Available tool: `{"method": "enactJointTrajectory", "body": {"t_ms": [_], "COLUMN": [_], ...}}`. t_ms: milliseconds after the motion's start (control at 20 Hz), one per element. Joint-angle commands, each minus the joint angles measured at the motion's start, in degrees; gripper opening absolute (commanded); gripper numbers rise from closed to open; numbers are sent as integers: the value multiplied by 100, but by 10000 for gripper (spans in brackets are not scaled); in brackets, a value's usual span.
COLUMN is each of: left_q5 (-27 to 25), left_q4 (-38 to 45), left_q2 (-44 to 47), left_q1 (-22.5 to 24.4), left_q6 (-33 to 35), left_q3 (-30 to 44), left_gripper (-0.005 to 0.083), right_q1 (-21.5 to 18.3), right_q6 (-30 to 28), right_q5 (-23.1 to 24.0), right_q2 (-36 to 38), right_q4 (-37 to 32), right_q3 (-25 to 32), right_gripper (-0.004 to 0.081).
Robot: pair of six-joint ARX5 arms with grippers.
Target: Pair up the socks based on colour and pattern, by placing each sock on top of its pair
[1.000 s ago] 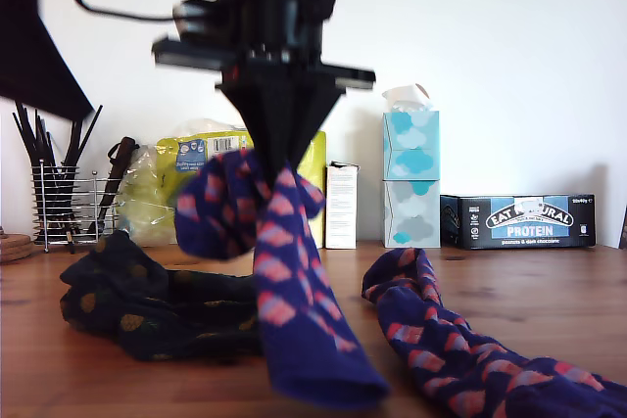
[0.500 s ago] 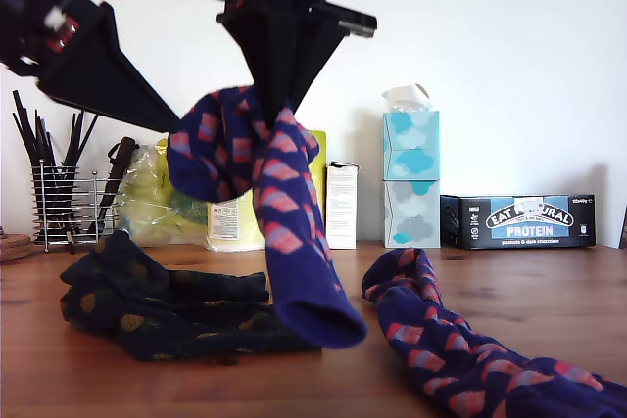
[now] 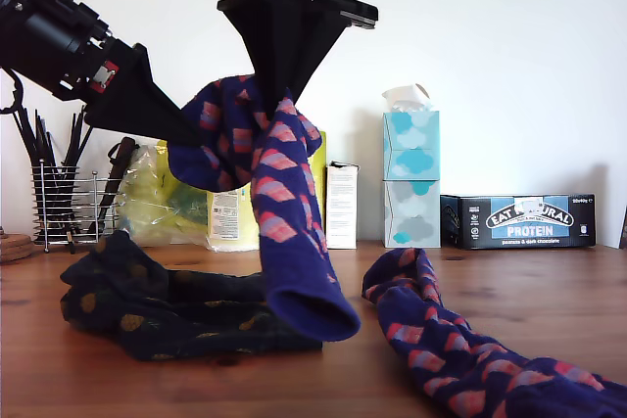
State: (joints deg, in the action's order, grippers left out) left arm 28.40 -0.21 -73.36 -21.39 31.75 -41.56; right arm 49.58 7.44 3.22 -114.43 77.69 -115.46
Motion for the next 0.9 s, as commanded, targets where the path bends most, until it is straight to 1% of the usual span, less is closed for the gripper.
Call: {"method": "enactJointTrajectory", "body": {"t_ms": [0, 250, 300, 400, 450, 500, 550, 600, 700, 800, 850], "left_q5": [-24, -892, -955, -1113, -1130, -1082, -955, -876, -654, -614, -612], "left_q4": [68, -28, -136, -431, -487, -485, -474, -442, -398, -372, -330], "left_q2": [-46, 52, 76, 87, 87, 90, 92, 92, 92, 81, 61], "left_q1": [-13, -9, -9, -9, -9, -15, -42, -79, -205, -330, -385], "left_q6": [20, 20, 20, 24, 28, 26, 22, 20, 20, 22, 20], "left_q3": [-15, -520, -680, -1019, -1150, -1263, -1364, -1436, -1506, -1506, -1506], "left_gripper": [-24, -24, -24, -24, -24, -24, -24, -24, -24, -24, -24], "right_q1": [28, 28, 28, 42, 68, 68, 68, 68, 109, 138, 170], "right_q6": [-11, 11, 11, 7, -7, -17, -57, -133, -164, -127, -15], "right_q5": [-31, -28, -28, -28, -28, -28, -24, -28, -26, -72, -153], "right_q2": [210, 321, 321, 326, 328, 328, 328, 328, 358, 568, 717], "right_q4": [-7, -31, -50, -168, -223, -238, -227, -140, 57, 59, 66], "right_q3": [22, 20, 22, 22, 22, 22, 22, 22, 22, 22, 22], "right_gripper": [-13, -10, 10, 96, 120, 104, 18, -7, -13, -13, -13]}}
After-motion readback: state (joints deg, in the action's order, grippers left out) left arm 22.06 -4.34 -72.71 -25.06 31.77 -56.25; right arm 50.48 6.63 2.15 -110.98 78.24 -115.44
